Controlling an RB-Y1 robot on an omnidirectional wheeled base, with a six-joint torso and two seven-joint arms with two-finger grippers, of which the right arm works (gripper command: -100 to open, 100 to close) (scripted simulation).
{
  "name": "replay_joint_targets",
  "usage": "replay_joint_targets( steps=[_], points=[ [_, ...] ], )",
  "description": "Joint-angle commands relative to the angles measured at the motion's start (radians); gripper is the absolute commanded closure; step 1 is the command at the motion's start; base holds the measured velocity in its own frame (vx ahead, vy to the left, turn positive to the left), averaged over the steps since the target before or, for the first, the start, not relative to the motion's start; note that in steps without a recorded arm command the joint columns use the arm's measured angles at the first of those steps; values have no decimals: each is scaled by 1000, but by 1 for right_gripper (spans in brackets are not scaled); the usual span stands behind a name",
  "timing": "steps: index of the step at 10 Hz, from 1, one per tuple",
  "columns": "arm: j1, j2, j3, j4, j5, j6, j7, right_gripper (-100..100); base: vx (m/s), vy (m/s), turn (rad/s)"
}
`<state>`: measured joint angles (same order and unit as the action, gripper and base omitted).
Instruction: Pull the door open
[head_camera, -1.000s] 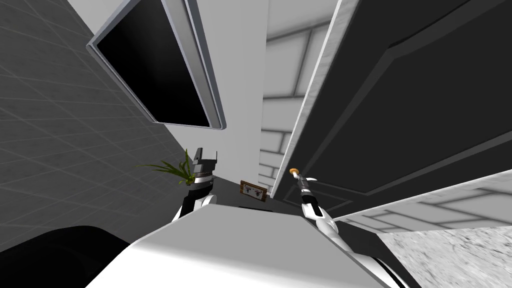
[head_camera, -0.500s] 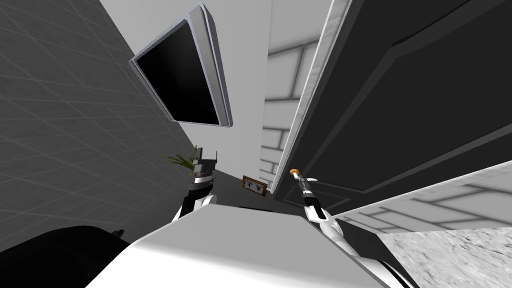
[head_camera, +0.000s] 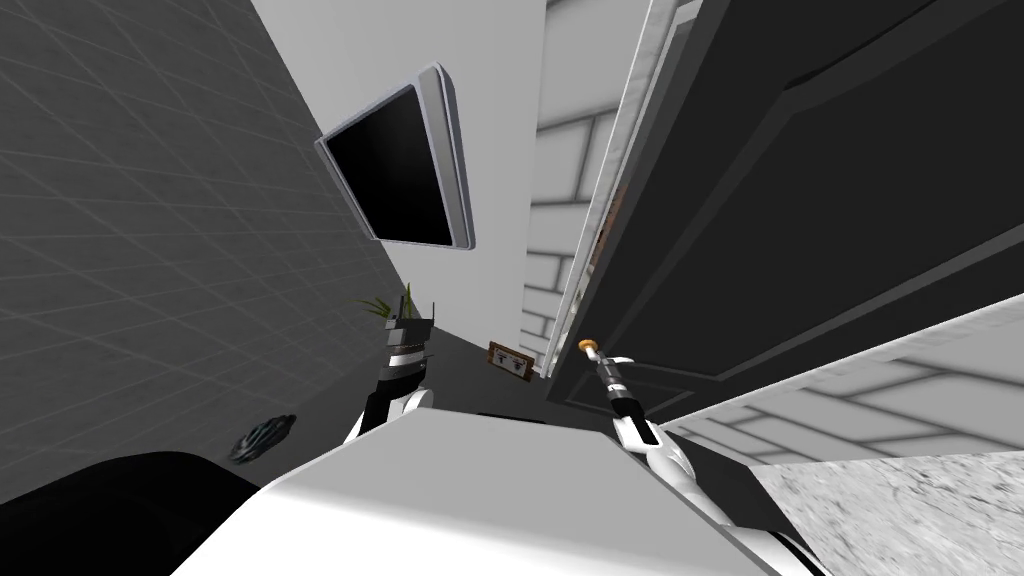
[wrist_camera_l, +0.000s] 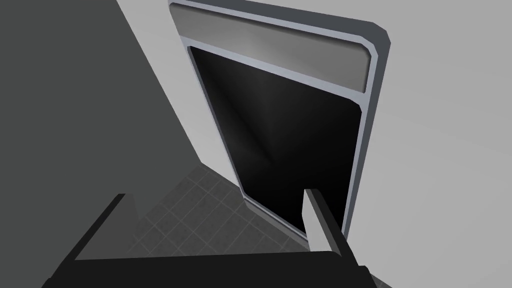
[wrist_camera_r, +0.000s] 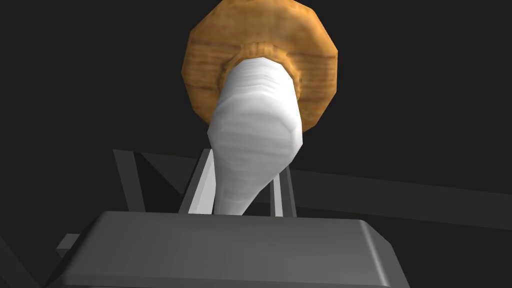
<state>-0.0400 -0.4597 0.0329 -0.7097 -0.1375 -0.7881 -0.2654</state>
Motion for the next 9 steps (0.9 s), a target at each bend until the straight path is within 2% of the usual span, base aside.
replay_joint_targets(
  steps=[1,5,9],
  points=[
    [0,0,0,0,0,0,0,100,-95,-21,20],
    [49,-46,48,-11,16,-70,-57,100,-191,-60,118],
    [85,-82,82,-21,28,-122,-98,100,-172,-62,82]
  ],
)
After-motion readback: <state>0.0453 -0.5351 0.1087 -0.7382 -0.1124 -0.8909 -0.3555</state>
